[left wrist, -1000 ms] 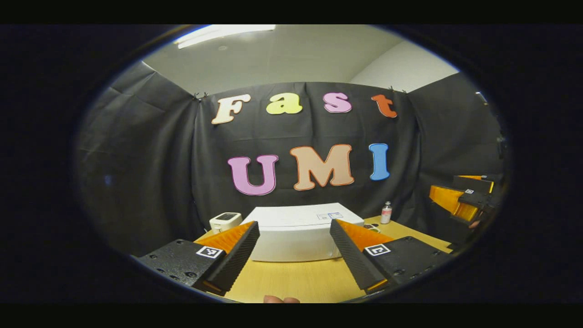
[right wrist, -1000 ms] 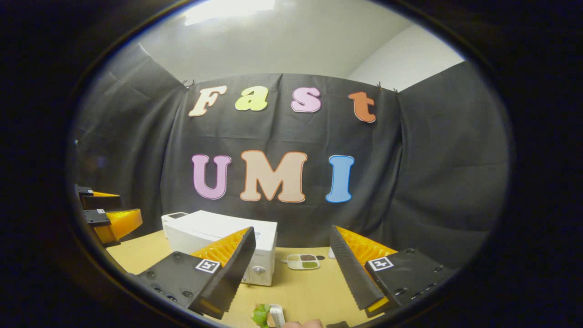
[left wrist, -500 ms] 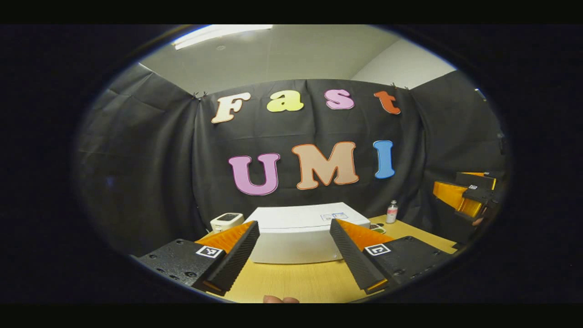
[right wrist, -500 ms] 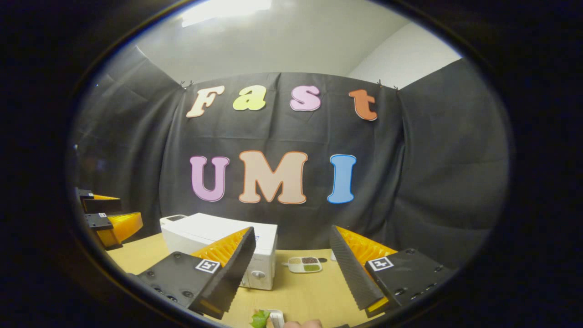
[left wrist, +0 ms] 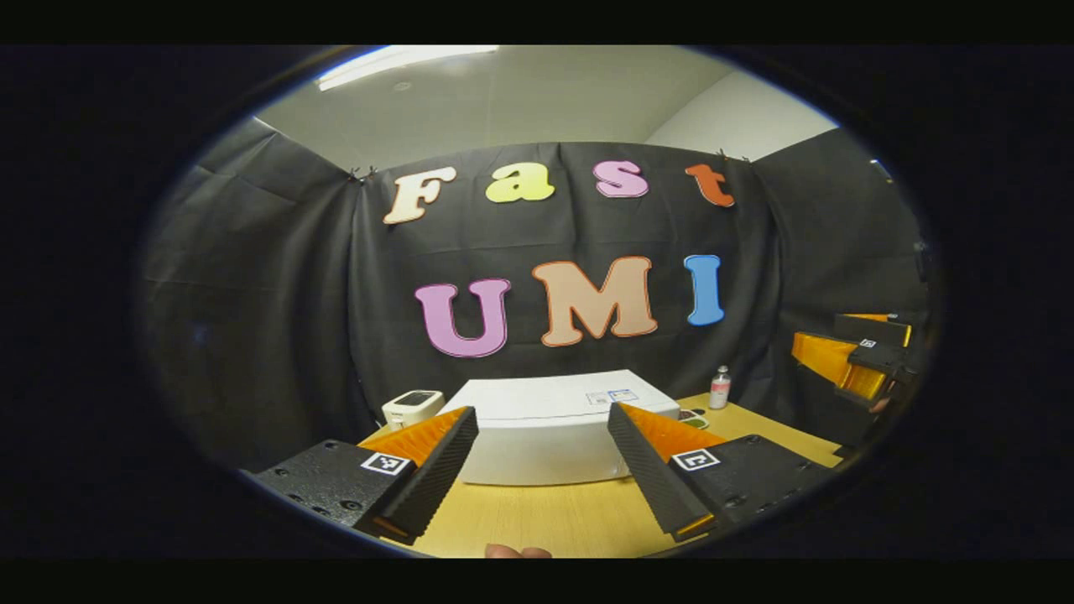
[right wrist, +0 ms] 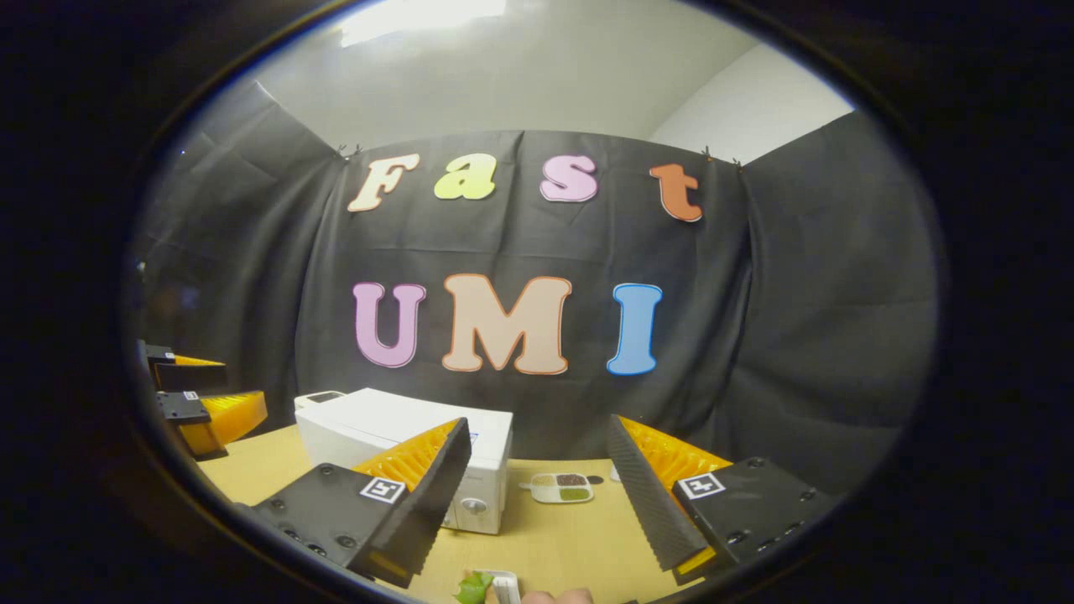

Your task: Open the microwave oven with the left hand, put the food in, and close the microwave oven.

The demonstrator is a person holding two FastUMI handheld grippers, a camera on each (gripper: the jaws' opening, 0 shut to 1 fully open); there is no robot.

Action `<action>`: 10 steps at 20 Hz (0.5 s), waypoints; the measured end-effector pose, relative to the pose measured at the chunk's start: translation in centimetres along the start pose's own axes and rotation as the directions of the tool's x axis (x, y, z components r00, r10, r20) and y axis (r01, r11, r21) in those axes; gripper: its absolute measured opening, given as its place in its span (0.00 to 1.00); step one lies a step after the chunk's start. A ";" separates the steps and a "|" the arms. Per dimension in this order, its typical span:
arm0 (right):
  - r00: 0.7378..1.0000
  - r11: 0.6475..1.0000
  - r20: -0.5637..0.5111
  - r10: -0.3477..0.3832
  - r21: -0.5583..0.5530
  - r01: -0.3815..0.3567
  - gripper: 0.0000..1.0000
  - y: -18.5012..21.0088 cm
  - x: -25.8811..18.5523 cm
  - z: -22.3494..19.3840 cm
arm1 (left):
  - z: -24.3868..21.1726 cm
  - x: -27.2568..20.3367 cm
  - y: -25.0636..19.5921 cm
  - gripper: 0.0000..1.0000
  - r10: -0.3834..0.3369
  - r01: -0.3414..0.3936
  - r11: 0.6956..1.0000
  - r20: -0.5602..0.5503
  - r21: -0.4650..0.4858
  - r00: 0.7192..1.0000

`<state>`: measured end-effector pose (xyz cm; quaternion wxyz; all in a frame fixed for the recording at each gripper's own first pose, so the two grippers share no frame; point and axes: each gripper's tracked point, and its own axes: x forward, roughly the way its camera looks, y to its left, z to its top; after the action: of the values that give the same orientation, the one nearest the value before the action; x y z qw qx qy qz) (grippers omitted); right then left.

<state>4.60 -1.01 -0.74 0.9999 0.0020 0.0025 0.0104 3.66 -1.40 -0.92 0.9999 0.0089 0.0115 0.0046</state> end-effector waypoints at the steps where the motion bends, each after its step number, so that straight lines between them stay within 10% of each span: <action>1: 1.000 1.000 0.001 -0.001 0.002 0.001 0.97 0.0 0.0 0.1 | -0.2 0.2 0.0 0.97 -0.001 0.001 1.000 -0.001 0.002 1.000; 10: 1.000 1.000 -0.010 -0.006 -0.002 0.006 0.96 -1.2 -1.1 -0.2 | -5.2 2.5 -4.1 0.98 -0.143 0.142 0.989 -0.047 -0.029 0.989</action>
<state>3.54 -2.28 -0.89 0.9999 0.0010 0.0074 0.0076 6.10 -5.34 -6.22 0.9971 -0.0050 0.0367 -0.0664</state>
